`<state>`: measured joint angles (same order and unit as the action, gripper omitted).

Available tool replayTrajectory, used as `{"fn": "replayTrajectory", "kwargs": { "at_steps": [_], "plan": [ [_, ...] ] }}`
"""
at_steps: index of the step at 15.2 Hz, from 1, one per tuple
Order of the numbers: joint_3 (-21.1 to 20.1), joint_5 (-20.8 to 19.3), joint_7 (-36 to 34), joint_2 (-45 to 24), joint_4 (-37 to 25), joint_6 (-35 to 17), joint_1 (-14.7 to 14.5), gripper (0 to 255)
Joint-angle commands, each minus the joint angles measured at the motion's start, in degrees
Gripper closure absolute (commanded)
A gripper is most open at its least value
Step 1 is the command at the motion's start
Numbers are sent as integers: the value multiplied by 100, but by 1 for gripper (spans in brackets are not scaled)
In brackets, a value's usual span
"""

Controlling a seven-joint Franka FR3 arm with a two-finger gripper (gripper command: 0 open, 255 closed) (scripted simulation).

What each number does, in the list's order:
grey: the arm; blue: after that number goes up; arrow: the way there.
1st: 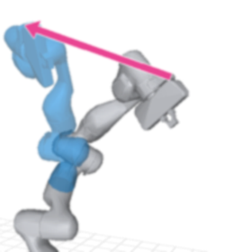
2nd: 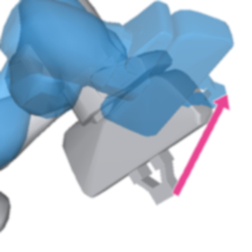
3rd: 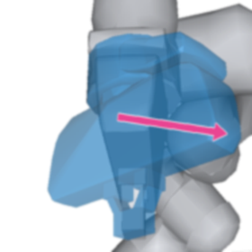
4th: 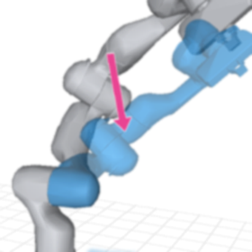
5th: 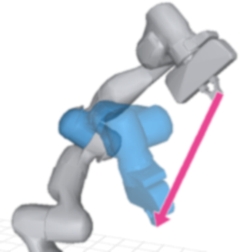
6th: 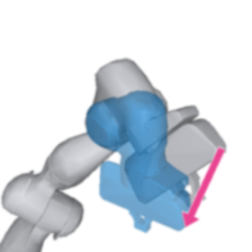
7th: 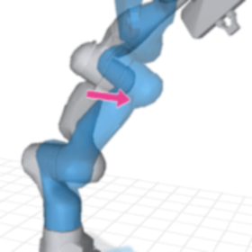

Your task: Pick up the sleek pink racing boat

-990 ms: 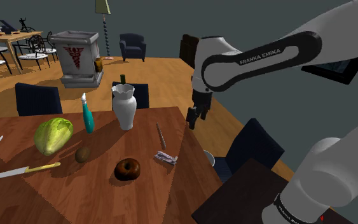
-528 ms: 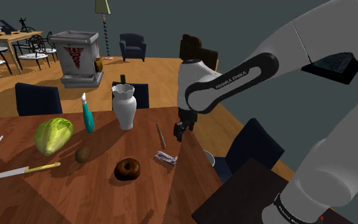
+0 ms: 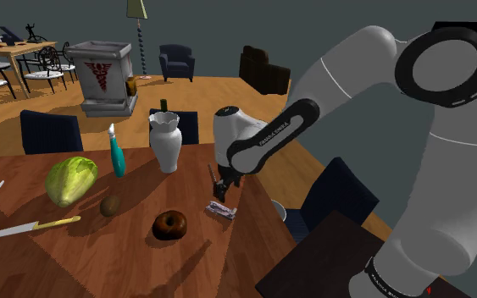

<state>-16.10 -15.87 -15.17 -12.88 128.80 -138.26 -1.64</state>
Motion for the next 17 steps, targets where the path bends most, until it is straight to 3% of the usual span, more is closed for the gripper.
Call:
{"fn": "replayTrajectory", "kwargs": {
  "at_steps": [1,4,14,15,17],
  "plan": [
    [93,-337,-244,-486,-240,-170,-106,0],
    [267,-729,-530,-1179,-711,-292,-320,0],
    [468,-1020,-782,-1738,-844,-690,-470,0],
    [468,-1019,-782,-1742,-852,-685,-471,255],
    [468,-1019,-779,-1742,-851,-686,-468,255]
  ]
}}
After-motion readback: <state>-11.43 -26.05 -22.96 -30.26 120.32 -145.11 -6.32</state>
